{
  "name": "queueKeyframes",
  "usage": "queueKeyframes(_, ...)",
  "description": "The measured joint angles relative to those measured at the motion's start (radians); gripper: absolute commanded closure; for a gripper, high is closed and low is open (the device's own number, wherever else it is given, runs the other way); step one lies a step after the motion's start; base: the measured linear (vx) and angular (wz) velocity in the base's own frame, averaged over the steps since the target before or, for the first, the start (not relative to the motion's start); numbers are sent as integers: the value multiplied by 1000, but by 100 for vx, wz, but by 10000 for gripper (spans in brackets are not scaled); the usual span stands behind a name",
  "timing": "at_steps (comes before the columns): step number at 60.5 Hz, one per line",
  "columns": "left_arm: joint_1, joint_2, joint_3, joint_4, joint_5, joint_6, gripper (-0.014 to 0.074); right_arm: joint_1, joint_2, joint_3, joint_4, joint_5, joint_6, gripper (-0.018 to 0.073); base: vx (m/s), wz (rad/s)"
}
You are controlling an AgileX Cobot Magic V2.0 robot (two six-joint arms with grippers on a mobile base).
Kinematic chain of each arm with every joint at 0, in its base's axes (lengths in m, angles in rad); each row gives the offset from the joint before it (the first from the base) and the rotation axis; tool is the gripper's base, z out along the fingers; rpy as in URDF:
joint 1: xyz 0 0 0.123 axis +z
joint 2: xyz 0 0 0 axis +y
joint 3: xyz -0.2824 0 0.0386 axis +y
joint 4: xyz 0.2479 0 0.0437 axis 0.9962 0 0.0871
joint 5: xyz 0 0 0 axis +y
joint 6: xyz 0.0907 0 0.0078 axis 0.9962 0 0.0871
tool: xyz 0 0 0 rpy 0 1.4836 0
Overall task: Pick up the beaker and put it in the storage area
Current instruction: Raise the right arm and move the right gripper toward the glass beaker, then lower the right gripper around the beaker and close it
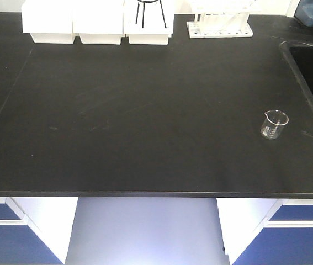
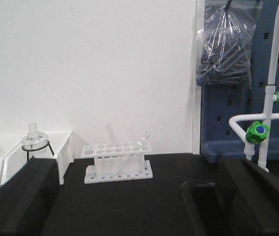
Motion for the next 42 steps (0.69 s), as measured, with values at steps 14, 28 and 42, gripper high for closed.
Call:
queueKeyframes(14,0,0,0,0,0,0,605,0,68,237,1,-267,2,8,0,0)
queueKeyframes(28,0,0,0,0,0,0,605,0,259,585,-15,-645,64,22,0,0)
queueKeyframes(42,0,0,0,0,0,0,605,0,552,686,-153,-1044,112,22,0,0)
